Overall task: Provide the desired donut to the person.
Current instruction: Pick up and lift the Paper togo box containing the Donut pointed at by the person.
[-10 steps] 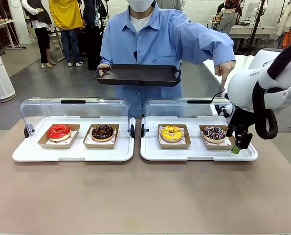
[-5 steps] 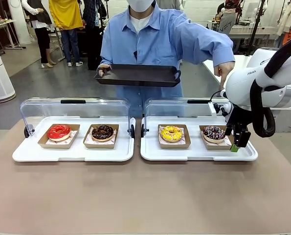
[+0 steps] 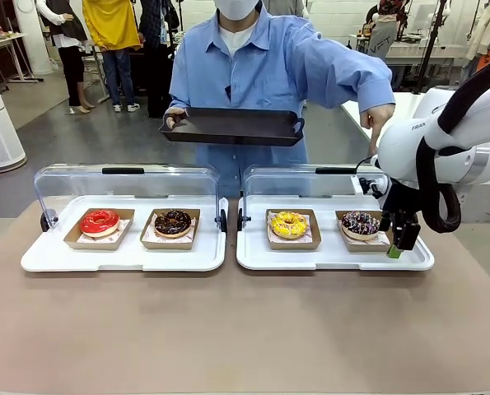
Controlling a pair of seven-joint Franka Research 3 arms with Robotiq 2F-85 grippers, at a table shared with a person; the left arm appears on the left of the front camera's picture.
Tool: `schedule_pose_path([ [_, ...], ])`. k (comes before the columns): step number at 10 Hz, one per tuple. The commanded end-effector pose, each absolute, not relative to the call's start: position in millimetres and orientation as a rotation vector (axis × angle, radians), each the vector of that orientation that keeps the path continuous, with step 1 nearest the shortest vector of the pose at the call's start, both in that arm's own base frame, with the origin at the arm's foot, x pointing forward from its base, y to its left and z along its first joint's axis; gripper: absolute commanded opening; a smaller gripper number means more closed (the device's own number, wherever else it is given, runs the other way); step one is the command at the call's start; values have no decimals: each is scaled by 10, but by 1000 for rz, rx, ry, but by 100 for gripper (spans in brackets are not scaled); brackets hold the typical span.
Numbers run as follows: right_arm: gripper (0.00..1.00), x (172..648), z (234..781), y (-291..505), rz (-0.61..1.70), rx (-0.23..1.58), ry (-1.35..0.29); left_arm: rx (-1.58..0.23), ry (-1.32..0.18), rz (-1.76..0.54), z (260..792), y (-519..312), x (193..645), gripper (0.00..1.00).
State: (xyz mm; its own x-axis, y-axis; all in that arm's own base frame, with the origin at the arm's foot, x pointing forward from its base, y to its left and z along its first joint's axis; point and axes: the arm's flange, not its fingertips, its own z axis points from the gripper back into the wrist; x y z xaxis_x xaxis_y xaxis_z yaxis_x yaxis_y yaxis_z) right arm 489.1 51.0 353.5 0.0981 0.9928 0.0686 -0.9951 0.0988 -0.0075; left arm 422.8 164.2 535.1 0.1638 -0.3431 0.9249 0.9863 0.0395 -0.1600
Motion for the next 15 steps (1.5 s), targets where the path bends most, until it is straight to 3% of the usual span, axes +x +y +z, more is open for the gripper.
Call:
schedule_pose_path([
  [1,100,5034,3474,523,1441,56,-63,-1018,-838,-1230,5364,1647,4211,100],
  [15,100,5241,3228,366,1444,150,-27,-1018,-838,-1230,5364,1647,4211,100],
])
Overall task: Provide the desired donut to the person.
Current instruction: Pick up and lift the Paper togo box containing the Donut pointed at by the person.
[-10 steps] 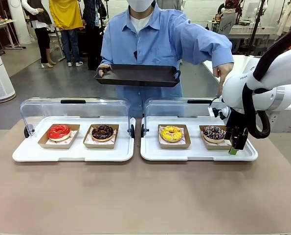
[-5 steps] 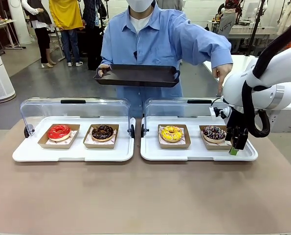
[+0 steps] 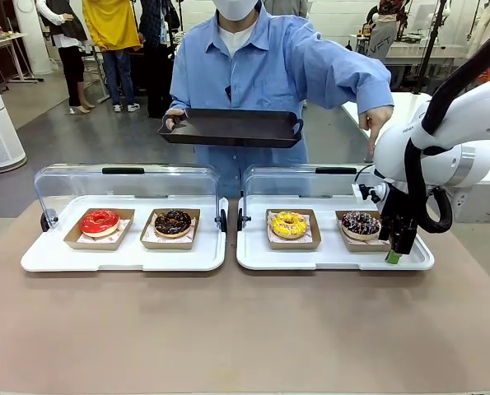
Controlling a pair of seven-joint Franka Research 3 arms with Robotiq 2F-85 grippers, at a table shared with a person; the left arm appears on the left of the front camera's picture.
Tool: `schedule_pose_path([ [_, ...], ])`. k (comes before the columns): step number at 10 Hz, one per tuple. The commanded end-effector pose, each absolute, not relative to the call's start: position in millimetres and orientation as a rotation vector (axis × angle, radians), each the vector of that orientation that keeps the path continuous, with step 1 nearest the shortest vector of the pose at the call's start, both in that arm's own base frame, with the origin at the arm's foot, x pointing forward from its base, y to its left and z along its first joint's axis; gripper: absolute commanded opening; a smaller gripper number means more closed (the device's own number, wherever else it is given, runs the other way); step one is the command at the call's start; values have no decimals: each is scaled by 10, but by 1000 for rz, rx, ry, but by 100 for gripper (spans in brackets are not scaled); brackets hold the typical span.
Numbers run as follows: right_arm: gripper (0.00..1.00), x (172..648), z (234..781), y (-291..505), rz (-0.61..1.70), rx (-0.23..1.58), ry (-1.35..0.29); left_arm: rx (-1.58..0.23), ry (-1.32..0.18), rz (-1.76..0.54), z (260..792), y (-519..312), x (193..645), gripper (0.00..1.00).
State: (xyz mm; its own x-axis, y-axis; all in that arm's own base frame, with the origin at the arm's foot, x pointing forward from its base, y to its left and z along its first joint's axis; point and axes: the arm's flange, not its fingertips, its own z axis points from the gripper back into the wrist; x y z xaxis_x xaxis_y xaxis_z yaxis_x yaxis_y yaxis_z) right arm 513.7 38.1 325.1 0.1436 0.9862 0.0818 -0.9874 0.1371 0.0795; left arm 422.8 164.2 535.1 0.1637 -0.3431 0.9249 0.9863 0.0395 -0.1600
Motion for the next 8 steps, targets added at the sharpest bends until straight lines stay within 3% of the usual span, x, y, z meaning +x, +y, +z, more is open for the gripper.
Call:
schedule_pose_path([
  [1,100,5258,3209,356,1441,152,-28,-1018,-838,-1230,5364,1647,4211,100],
  [2,100,5264,3198,350,1443,153,-30,-1018,-838,-1230,5364,1647,4211,100],
  [3,54,5254,3193,343,1455,153,-41,-1018,-838,-1230,5364,1647,4211,100],
  [4,41,5254,3195,345,1458,153,-42,-1018,-838,-1230,5364,1647,4211,100],
  [5,0,5262,3194,347,1457,153,-46,-1018,-838,-1230,5364,1647,4211,100],
  [7,0,5250,3191,343,1460,153,-47,-1018,-838,-1230,5364,1647,4211,100],
  [8,13,5254,3191,343,1458,153,-49,-1018,-838,-1230,5364,1647,4211,100],
])
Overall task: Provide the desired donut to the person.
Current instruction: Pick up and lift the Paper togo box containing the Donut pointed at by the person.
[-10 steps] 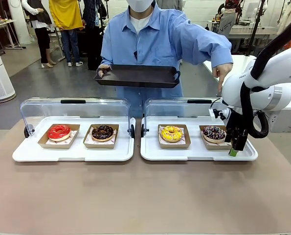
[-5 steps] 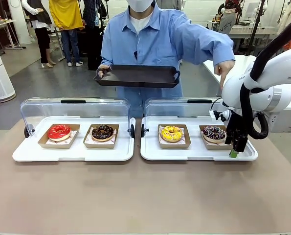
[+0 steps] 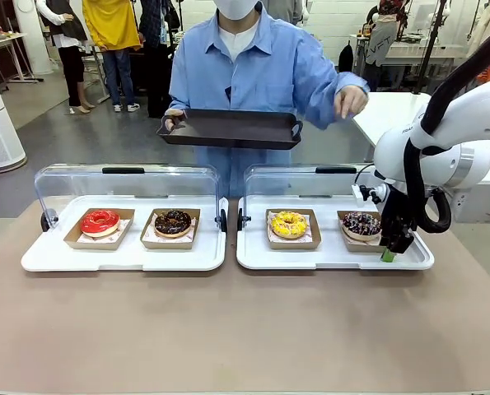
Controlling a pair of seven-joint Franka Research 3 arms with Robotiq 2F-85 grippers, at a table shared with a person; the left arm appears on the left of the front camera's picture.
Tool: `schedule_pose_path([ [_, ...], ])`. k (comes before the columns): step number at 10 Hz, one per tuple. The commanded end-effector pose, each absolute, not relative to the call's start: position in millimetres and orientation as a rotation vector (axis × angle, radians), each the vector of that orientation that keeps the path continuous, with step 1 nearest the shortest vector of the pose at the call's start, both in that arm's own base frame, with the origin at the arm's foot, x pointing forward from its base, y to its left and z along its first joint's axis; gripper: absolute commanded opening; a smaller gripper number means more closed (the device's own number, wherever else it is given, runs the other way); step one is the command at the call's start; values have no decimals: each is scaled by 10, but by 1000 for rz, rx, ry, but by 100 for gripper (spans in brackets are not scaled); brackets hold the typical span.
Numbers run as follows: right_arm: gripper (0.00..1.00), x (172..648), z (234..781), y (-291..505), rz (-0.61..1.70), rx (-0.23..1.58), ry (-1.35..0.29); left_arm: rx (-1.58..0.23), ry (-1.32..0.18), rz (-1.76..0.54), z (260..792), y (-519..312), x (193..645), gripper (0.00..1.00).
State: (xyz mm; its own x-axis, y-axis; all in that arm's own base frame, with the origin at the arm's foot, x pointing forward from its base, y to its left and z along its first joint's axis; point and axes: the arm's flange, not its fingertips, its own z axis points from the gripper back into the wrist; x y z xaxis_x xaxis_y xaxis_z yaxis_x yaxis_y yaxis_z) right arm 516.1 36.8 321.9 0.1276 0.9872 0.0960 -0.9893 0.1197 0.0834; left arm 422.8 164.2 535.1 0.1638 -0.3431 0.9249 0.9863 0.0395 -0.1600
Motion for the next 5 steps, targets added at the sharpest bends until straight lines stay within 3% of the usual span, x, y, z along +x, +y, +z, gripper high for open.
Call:
schedule_pose_path([
  [1,3,5253,3189,341,1459,154,-48,-1018,-838,-1230,5364,1647,4211,100],
  [5,0,5252,3188,341,1464,156,-45,-1018,-838,-1230,5364,1647,4211,100],
])
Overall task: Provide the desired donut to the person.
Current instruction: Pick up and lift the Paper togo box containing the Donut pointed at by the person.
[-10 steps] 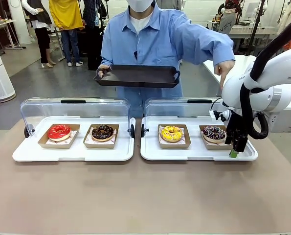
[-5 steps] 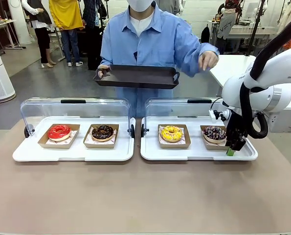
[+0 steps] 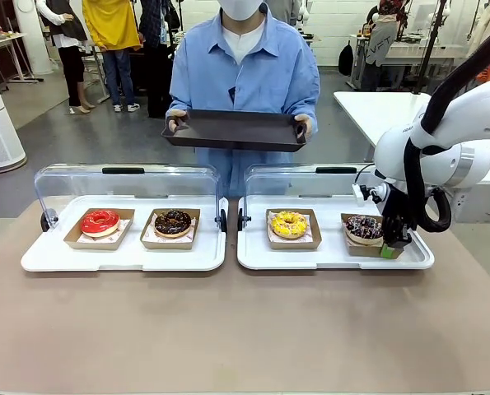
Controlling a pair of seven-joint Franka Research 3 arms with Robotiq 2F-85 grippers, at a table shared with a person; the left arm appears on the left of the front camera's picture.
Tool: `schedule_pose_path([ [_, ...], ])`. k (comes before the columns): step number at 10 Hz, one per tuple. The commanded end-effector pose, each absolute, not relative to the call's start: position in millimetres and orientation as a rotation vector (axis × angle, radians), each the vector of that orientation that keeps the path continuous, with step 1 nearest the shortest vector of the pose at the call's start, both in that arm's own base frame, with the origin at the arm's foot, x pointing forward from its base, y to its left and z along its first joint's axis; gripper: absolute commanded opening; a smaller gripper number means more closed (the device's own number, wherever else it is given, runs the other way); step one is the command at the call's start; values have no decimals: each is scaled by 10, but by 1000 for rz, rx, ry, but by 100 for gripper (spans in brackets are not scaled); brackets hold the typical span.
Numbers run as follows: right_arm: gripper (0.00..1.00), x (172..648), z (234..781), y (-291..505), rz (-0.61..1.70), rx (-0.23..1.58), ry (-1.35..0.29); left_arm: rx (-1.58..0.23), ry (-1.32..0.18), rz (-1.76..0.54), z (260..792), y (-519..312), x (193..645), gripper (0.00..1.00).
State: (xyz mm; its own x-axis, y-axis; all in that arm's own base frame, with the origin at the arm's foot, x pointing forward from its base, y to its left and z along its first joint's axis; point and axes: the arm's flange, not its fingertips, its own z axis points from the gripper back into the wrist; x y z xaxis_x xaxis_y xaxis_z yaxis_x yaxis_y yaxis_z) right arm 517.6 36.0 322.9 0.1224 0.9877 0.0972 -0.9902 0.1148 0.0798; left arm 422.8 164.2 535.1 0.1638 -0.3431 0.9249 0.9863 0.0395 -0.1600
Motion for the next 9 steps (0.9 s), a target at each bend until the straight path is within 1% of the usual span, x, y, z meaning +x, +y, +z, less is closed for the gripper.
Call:
schedule_pose_path([
  [1,0,5244,3190,343,1469,155,-45,-1018,-838,-1230,5364,1647,4211,100],
  [4,0,5144,3278,410,1465,168,-52,-1018,-838,-1230,5364,1647,4211,100],
  [6,0,4867,3590,598,1448,140,-73,-1018,-838,-1230,5364,1647,4211,100],
  [8,0,4514,4013,725,1491,81,-98,-1018,-838,-1230,5364,1647,4211,100],
  [9,0,4358,4209,750,1488,87,-59,-1018,-838,-1230,5364,1647,4211,100],
])
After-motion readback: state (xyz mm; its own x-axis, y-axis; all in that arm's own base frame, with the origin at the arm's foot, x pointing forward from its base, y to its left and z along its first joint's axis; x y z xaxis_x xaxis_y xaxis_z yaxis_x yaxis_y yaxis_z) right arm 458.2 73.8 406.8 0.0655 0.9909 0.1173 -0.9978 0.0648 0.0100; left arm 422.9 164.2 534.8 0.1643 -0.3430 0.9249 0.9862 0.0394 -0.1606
